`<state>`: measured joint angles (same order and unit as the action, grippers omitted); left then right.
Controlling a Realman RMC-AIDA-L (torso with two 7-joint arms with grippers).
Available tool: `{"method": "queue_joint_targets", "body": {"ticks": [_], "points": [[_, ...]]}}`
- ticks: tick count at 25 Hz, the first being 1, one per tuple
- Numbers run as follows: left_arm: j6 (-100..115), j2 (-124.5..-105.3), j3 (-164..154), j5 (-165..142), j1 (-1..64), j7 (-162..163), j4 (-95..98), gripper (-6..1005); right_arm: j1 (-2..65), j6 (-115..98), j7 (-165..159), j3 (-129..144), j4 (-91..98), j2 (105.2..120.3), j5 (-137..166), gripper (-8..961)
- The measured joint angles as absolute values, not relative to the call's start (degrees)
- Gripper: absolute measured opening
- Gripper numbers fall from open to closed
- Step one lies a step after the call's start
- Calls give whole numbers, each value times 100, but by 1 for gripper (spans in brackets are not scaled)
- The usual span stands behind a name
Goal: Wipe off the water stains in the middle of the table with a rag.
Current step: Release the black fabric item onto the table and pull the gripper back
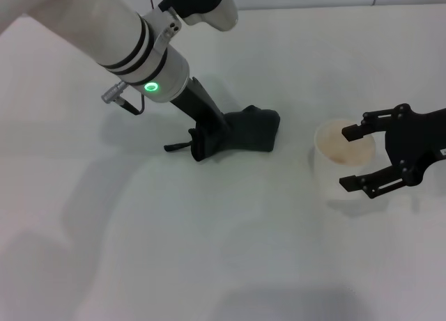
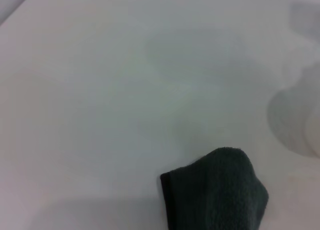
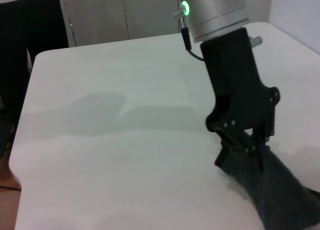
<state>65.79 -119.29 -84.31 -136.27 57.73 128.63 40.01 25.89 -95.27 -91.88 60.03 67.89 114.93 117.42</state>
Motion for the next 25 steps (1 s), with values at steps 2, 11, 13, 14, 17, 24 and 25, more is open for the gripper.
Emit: {"method": "queue_joint_targets", "body": {"ticks": [2, 11, 13, 14, 17, 24, 25], "points": [[6644, -11937, -8437, -13606, 5746, 12758, 4015, 201, 2590, -9527, -9188, 5990, 6789, 11489, 11742, 870], [7087, -11924, -8408, -13430, 5209, 12433, 4577, 207, 2561, -9532, -9214, 5953, 6829, 11458, 11756, 870], [7230, -11918, -8399, -13456, 4837, 12470, 5046, 208, 2564, -9531, -9215, 5951, 6830, 11455, 11758, 870], [7288, -11915, -8396, -13470, 4665, 12490, 5264, 209, 2564, -9530, -9215, 5951, 6829, 11452, 11759, 870], [7486, -11909, -8378, -13485, 4175, 12533, 5853, 211, 2570, -9529, -9222, 5950, 6829, 11450, 11760, 869], [7754, -11918, -8202, -13448, 3337, 12491, 6607, 215, 2589, -9527, -9229, 5949, 6830, 11474, 11760, 869], [7748, -11918, -8168, -13442, 3235, 12491, 6658, 215, 2582, -9527, -9229, 5950, 6829, 11482, 11760, 869]]}}
